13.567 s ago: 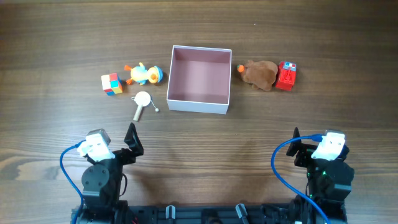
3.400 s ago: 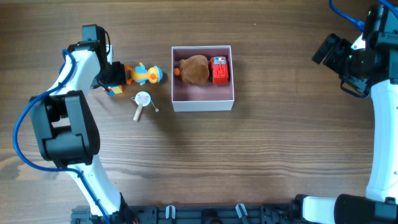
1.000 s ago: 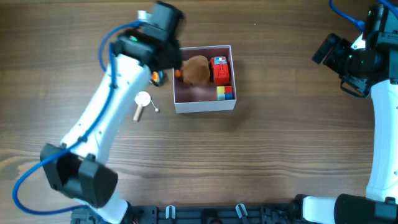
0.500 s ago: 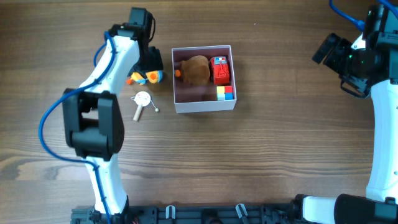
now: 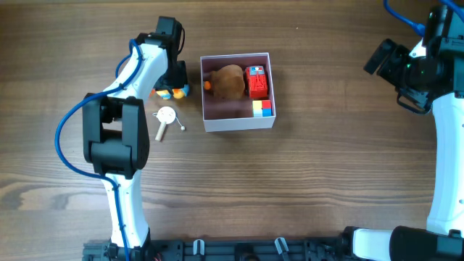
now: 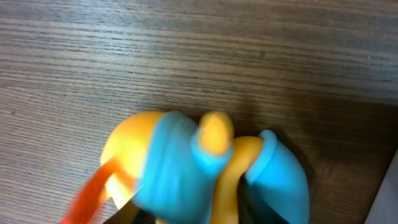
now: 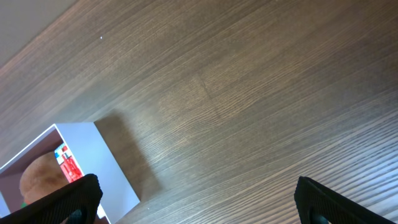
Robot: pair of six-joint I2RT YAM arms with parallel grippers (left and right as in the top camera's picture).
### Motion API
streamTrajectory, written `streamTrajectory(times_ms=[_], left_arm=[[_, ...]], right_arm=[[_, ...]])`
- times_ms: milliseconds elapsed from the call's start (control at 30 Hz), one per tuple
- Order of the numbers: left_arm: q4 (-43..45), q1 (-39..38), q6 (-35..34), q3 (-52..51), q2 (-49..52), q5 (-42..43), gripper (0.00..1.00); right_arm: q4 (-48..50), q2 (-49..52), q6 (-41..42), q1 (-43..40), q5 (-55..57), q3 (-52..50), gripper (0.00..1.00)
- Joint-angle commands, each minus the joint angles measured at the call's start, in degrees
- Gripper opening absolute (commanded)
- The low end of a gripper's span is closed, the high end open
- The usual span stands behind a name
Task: Pack container
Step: 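Move the left gripper to the orange-blue toy duck and grasp it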
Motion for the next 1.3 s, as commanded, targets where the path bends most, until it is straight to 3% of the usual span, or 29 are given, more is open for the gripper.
streamTrajectory(times_ms=[0,267,400,633,667,800,900,967,1067,1267], left_arm=[[-1.88,-0.07,1.81,-0.70,2.47,0.48,0.20],[-4.39,-0.07,1.79,-0.70,-2.34,0.50,0.13],[-4.63,-0.07,1.79,-0.70,-4.70,0.48,0.04],[-4.79,-0.07,1.79,-0.70,-5.44,0.48,0.04],[-4.76,-0.07,1.79,-0.70,-5.44,0.48,0.07],[-4.57,-0.04,1.81,-0.72,-5.44,0.46,0.36],[-4.22,0.07,1.81,-0.72,-5.22,0.44,0.45],[-4.52,0.04,1.79,-0.72,-5.20,0.48,0.46],[-5.09,0.04,2.78,-0.72,-5.22,0.48,0.57],[-5.99,0.04,6.34,-0.72,-5.22,0.46,0.62]], right_arm=[[0.02,-0.09,0.33,0.02,0.42,0.26,1.00],[0.02,-0.09,0.33,0.02,0.42,0.26,1.00],[0.02,-0.09,0.33,0.02,0.42,0.26,1.00],[0.02,-0.09,0.33,0.02,0.39,0.26,1.00],[0.02,-0.09,0.33,0.02,0.42,0.26,1.00],[0.02,-0.09,0.33,0.02,0.42,0.26,1.00],[0.02,-0.09,0.33,0.02,0.42,0.26,1.00],[0.02,-0.09,0.33,0.02,0.42,0.26,1.00],[0.02,-0.09,0.33,0.02,0.42,0.26,1.00],[0.02,-0.09,0.31,0.02,0.42,0.26,1.00]])
